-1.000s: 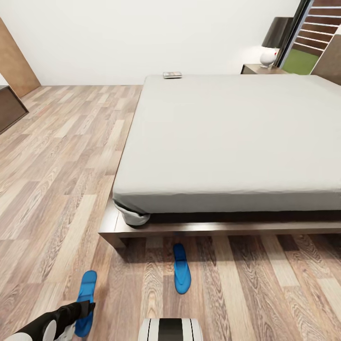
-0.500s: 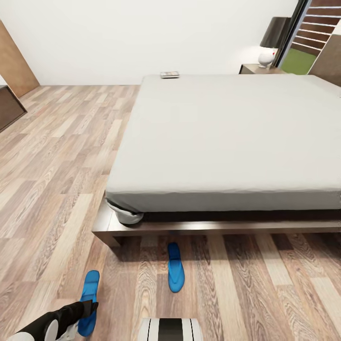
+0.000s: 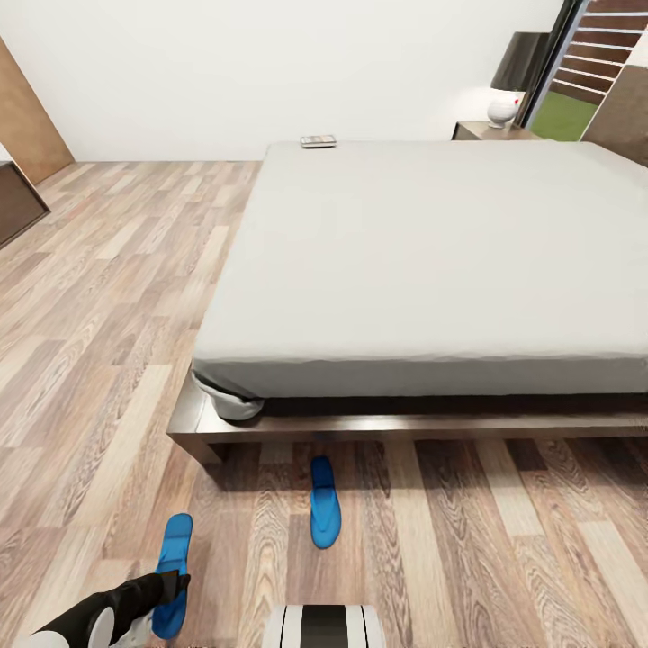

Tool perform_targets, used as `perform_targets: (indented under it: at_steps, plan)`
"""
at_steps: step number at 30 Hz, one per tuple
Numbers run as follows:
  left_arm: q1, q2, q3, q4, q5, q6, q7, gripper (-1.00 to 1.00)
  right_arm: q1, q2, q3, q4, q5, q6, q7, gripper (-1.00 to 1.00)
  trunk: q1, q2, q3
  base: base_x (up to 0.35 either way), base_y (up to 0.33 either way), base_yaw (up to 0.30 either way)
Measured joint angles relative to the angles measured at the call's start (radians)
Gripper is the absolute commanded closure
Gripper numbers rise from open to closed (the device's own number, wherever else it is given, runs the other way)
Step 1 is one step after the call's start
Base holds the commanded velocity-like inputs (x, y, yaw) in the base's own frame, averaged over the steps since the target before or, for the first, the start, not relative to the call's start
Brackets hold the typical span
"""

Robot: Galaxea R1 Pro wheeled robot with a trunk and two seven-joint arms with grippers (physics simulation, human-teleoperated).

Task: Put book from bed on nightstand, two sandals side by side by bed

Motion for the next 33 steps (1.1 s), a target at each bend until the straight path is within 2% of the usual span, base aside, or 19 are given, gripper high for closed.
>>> perform_targets:
  at_steps: [11,18,26,33]
  plan:
    - [0.000,0.000,-0.001,-0.006,0.001,0.000,0.006,1.00,0.000,0.000,0.001,0.000,0.000,0.001,-0.001,-1.00,0.000,0.000,0.000,-0.012,-0.116,0.000]
    - [0.000,0.000,-0.001,-0.007,0.001,0.000,0.008,1.00,0.000,0.000,0.001,0.000,0.000,0.001,0.000,-1.00,0.000,0.000,0.000,0.135,-0.194,0.000]
    - [0.000,0.000,-0.003,-0.007,0.001,0.000,0.009,1.00,0.000,0.000,0.001,0.000,0.000,0.001,0.001,-1.00,0.000,0.000,0.000,0.071,-0.064,0.000]
    - [0.000,0.000,-0.024,-0.007,0.001,0.001,0.009,1.00,0.000,0.000,0.001,0.000,0.000,0.001,0.000,-1.00,0.000,0.000,0.000,0.144,-0.085,0.000]
